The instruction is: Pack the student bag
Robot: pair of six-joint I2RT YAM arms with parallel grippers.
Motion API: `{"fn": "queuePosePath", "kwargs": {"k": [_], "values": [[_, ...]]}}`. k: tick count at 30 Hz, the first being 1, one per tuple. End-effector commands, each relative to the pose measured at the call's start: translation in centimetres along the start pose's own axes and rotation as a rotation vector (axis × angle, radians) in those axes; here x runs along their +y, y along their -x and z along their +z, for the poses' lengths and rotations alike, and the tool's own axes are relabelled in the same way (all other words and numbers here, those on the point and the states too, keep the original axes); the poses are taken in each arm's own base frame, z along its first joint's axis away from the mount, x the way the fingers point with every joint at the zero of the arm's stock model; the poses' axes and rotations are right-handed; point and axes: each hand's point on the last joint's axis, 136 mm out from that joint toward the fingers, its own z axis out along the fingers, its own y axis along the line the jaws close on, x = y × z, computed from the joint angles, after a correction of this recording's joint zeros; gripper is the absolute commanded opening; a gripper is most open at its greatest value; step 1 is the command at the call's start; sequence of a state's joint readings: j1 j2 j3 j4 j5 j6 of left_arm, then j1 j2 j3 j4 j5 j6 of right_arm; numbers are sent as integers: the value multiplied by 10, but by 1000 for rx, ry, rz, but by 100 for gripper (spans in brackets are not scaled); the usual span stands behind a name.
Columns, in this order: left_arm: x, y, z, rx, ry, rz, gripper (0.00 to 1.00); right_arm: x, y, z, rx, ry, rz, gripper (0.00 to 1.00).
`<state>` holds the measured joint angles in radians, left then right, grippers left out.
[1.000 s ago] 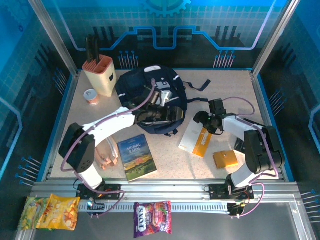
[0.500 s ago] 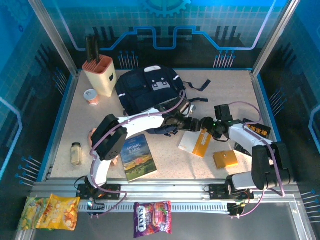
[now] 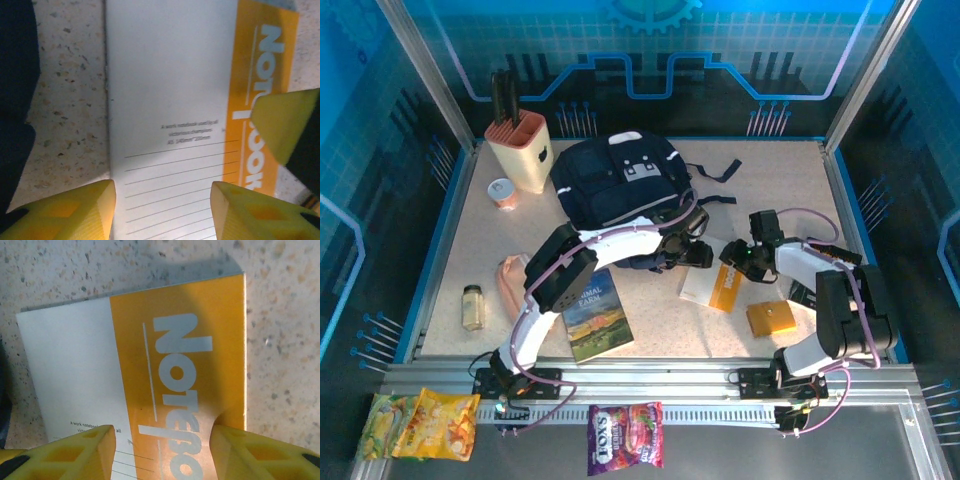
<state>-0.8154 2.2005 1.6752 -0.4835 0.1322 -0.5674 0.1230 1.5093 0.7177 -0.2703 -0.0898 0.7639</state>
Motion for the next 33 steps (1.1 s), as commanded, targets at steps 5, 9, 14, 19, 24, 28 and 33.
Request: {"fn": "queuePosePath", "kwargs": {"k": [5, 9, 14, 19, 24, 28, 33], "values": [[19, -1, 8, 18, 105, -4, 59, -2, 17, -4, -25, -43, -43, 54], [15, -5, 14, 42, 79, -22, 58, 3, 15, -7, -28, -5, -32, 54], [13, -9, 21, 71, 64, -38, 55, 2, 5, 0, 5, 19, 8, 54], [10, -13, 27, 102, 42, -44, 52, -3, -3, 7, 27, 17, 44, 54], [-3, -14, 25, 133, -25, -56, 51, -5, -7, 9, 40, 23, 71, 54], [-24, -6, 9, 129, -138, -77, 47, -7, -7, 8, 37, 20, 95, 54], [-43, 10, -28, 65, -254, -100, 43, -10, -7, 8, 34, 12, 115, 54]]}}
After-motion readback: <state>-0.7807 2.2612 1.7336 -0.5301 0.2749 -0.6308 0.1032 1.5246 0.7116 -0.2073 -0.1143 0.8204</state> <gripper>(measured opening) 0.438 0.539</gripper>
